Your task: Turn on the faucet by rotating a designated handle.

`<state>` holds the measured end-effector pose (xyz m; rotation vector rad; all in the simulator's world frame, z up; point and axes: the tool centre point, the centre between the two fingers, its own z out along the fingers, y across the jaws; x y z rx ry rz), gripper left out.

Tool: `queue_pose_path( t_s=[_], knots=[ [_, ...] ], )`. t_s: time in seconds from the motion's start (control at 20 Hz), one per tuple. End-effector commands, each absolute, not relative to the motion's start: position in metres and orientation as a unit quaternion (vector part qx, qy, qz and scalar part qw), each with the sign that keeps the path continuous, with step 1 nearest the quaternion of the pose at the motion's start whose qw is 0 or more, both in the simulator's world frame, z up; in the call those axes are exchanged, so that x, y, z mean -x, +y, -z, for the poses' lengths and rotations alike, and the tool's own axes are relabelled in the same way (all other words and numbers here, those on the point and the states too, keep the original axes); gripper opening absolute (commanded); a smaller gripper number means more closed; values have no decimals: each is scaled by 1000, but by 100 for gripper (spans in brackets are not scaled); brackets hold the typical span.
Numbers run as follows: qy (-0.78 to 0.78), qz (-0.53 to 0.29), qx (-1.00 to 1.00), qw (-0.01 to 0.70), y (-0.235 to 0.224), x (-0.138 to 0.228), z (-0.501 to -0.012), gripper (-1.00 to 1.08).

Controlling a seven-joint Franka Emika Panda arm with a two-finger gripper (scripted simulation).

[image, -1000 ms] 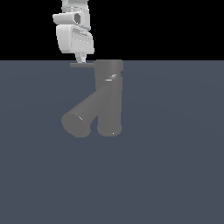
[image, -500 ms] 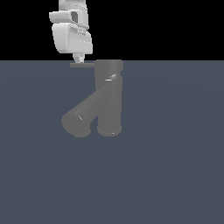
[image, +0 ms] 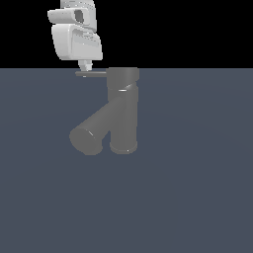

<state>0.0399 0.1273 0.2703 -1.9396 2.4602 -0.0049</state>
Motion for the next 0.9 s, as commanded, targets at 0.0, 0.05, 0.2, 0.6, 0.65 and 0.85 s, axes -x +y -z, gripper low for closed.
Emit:
queue_pose_path(
  t_s=[0.0,0.05,0.2,0.6,0.65,0.85],
  knots=[
    [785,0,619,0,128,-29,-270,-100],
    [785,0,619,0,129,-26,-270,-100],
    [785,0,619,0,130,-17,-270,-100],
    [785,0,619,0,134,6,-270,-100],
    [785,0,619,0,135,8,-270,-100],
    [788,4,616,2,131,7,-270,-100]
  ],
)
